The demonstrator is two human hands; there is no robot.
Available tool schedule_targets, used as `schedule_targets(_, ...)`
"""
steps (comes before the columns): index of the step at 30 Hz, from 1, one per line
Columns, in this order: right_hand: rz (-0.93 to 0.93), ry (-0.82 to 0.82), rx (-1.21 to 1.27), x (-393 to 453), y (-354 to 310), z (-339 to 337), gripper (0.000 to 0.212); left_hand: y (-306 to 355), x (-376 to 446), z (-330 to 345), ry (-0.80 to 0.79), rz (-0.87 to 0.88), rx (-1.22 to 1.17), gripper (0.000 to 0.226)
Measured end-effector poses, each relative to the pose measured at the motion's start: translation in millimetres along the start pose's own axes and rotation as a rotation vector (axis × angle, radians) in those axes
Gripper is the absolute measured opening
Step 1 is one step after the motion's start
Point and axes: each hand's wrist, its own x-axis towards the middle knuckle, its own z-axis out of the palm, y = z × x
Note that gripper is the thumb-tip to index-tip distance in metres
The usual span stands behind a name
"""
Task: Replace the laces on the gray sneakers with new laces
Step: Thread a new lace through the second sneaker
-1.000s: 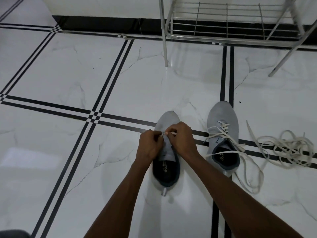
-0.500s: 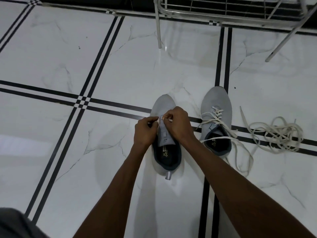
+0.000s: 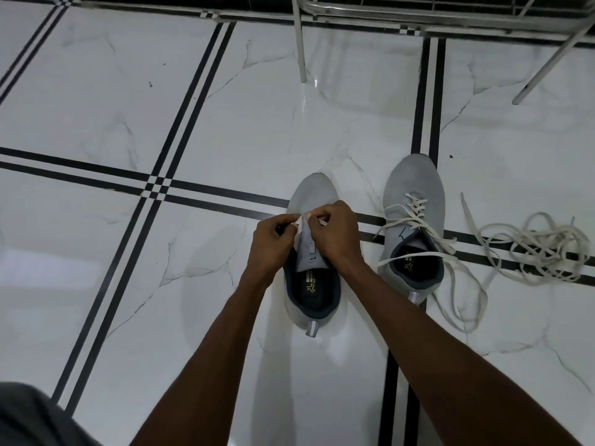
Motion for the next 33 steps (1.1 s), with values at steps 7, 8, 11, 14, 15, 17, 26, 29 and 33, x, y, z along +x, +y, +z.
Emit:
schedule_targets(7,-0.109,-0.027,-0.217,1,1,-2,0.016,-3,2,-5,-0.066,0.053,-0.011,0.025)
schedule_targets(8,-0.158,-0.051,-0.292,2,1,-3,0.018,-5,3,-5,-0.069,0.061,0.009,0.025)
schedule_targets(11,-0.198,-0.082,-0.354,4,-3,-6,0.017,-6,5,-6,-0.078,0.084,0.061,0.025)
schedule_targets(14,-0.129,-0.027,-0.249,2,-3,-5,0.015,-4,5,-7,-0.085,0.11,0.104,0.025)
schedule_targets(15,-0.114,-0.019,-0.194,0,-1,-4,0.015,-3,4,-7,-0.078,0.108,0.106,0.024)
schedule_targets(17,-0.082,-0.027,-0.069,-2,1,-4,0.014,-3,4,-5,-0.063,0.093,0.094,0.024)
schedule_targets(26,-0.006,-0.164,0.096,5,1,-9,0.018,-6,14,3,0.118,0.069,0.14,0.013)
schedule_targets(29,-0.046,-0.143,0.092,3,-1,-11,0.015,-6,18,5,0.126,0.052,0.142,0.014)
schedule_targets(33,-0.145,-0.085,-0.127,-1,3,-6,0.029,-8,17,8,0.125,0.065,0.118,0.009)
